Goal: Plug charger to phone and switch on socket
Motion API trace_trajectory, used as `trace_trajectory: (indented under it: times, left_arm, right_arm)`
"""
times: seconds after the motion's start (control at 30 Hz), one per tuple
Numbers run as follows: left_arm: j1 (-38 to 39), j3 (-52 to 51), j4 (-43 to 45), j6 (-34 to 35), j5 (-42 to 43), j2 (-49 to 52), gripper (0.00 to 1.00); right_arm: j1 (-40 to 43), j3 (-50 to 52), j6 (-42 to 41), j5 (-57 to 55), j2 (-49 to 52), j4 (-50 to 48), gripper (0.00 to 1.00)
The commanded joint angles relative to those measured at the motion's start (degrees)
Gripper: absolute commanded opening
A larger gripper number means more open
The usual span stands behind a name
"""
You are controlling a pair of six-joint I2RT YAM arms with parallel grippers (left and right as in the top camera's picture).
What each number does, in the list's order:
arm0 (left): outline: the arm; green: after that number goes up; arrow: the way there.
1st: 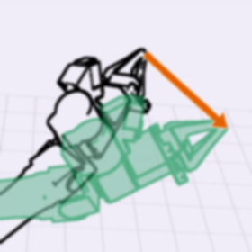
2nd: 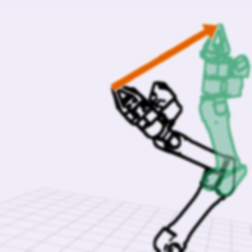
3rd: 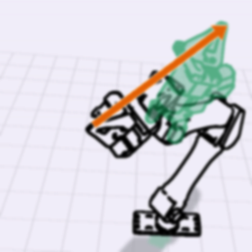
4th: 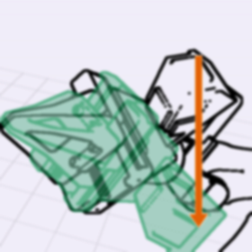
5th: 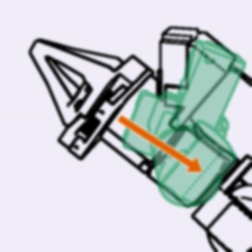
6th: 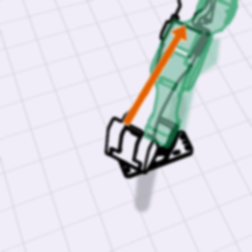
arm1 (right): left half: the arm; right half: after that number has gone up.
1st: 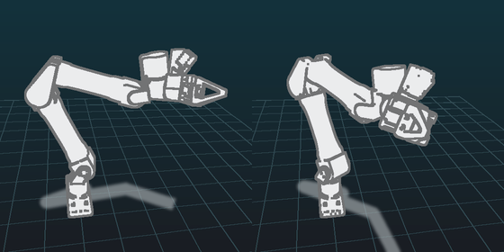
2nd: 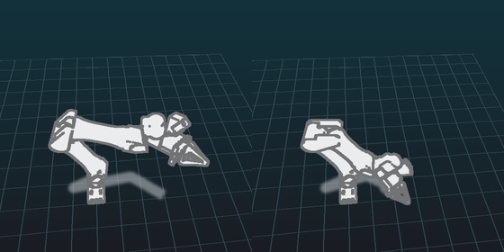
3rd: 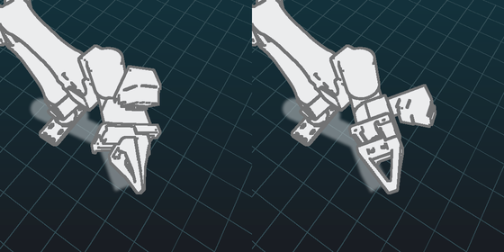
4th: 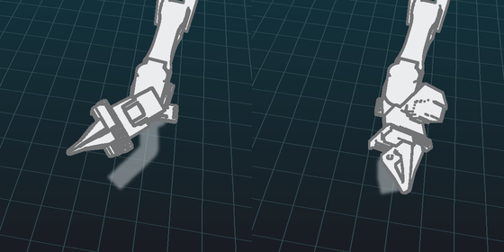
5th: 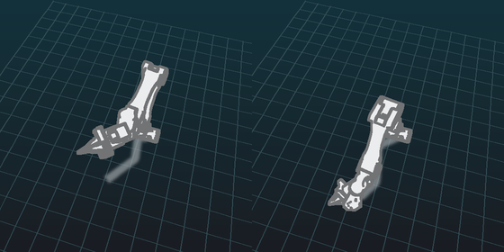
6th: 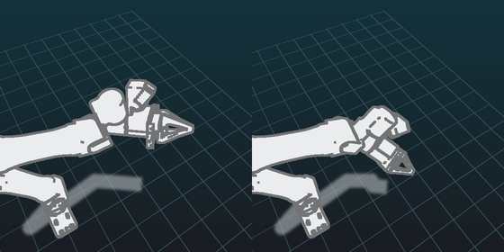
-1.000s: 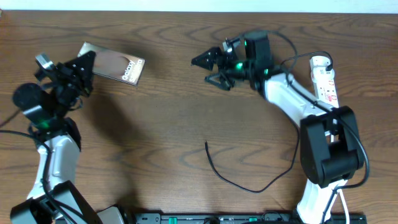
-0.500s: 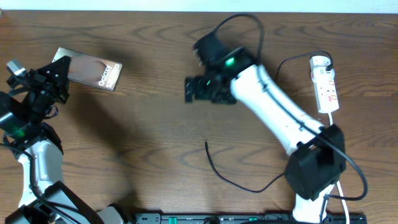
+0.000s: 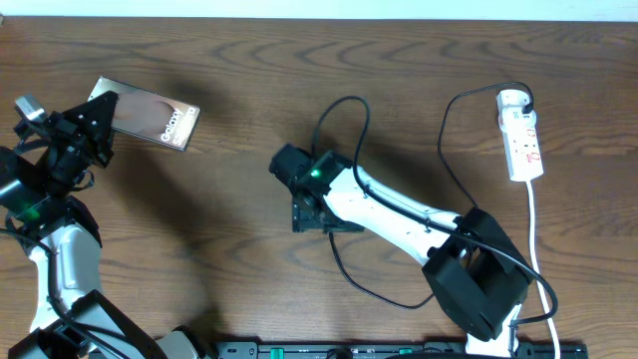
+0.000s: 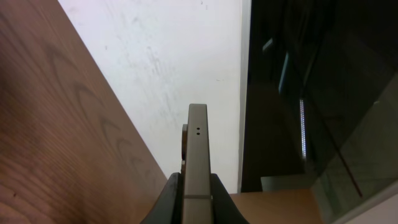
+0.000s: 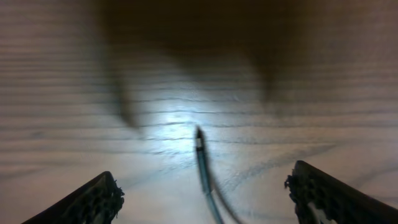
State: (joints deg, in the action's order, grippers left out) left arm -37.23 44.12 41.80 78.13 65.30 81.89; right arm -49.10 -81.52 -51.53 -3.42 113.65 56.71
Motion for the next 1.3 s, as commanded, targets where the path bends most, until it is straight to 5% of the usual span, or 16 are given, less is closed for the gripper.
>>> trace_trajectory:
  times: [0.0,0.23,0.33,0.43,1.27]
  left_arm:
    - [-0.1,1.2,0.7,-0.1,1.2,-0.5,0.07]
    - [-0.1,1.2,0.7,-0.1,1.2,-0.5,0.07]
    - [-0.1,1.2,0.7,-0.1,1.2,-0.5,0.07]
    - [-0.1,1.2,0.7,-1.1,1.2,-0.5,0.07]
    - [-0.1,1.1,0.6,-1.6,1.4,-0.5,0.07]
  right_arm:
    - [-0.2,3.3,-2.9,1.8,0.0,-2.1,0.82]
    - [-0.5,5.6,-2.9,4.0,0.0,-4.0,0.71]
    - [-0.5,5.6,-2.9,3.8,0.0,-4.1,0.43]
    - [-0.5,5.6,-2.9,3.8,0.0,-4.2,0.28]
    - [-1.2,5.7,-2.6,5.1,1.9,-4.3,0.24]
